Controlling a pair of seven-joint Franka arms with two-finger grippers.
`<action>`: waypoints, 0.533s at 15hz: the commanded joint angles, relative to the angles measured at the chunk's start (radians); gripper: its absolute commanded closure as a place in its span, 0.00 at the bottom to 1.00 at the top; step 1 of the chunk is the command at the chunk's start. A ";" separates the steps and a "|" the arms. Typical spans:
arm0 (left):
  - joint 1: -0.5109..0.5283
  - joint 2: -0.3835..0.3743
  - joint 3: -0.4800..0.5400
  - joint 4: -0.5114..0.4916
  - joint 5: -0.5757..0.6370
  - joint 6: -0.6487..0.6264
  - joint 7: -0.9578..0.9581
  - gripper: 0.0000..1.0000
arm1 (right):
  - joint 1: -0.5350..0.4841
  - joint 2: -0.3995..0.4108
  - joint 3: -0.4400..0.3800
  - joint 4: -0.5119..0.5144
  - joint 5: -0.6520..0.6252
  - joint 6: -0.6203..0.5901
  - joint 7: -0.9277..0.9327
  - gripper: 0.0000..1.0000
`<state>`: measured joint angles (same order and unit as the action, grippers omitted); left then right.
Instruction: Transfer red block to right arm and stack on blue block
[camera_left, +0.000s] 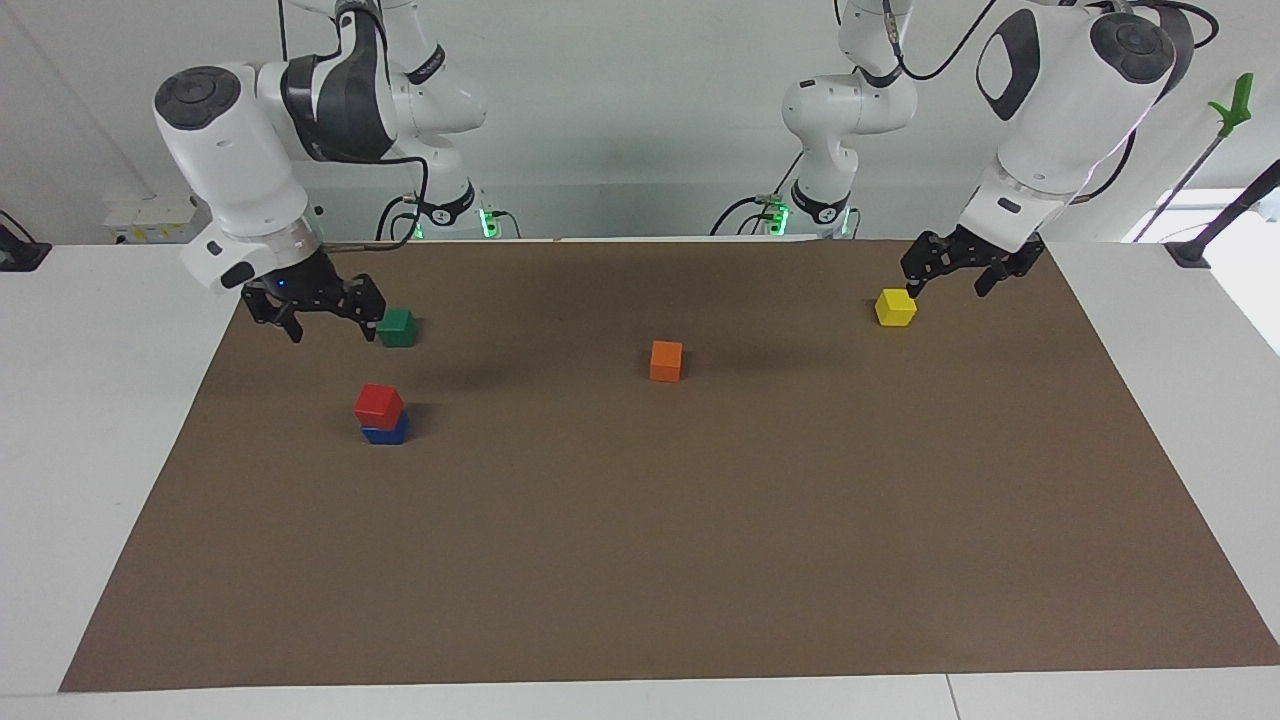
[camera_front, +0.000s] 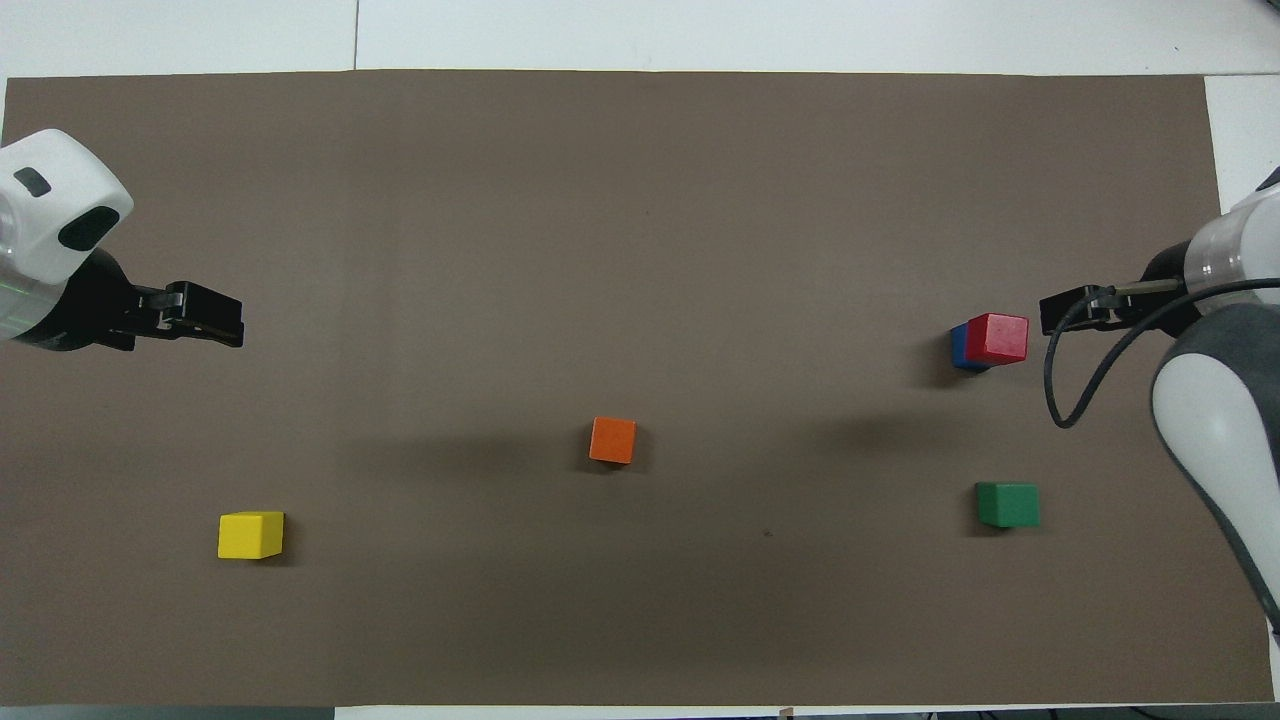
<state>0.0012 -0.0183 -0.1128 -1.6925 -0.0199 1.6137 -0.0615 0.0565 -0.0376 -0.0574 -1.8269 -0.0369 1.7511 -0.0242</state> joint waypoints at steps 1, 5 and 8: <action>0.000 -0.025 0.013 0.004 -0.005 -0.017 -0.001 0.00 | -0.009 0.008 0.004 0.124 0.027 -0.191 -0.077 0.00; -0.001 -0.034 0.012 0.004 -0.005 -0.023 -0.001 0.00 | -0.035 -0.027 0.001 0.146 0.046 -0.260 -0.086 0.00; -0.001 -0.034 0.013 0.004 -0.005 -0.023 -0.001 0.00 | -0.037 -0.009 -0.007 0.196 0.043 -0.252 -0.112 0.00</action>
<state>0.0042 -0.0434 -0.1068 -1.6924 -0.0199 1.6113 -0.0615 0.0353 -0.0596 -0.0646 -1.6750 -0.0138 1.5112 -0.1001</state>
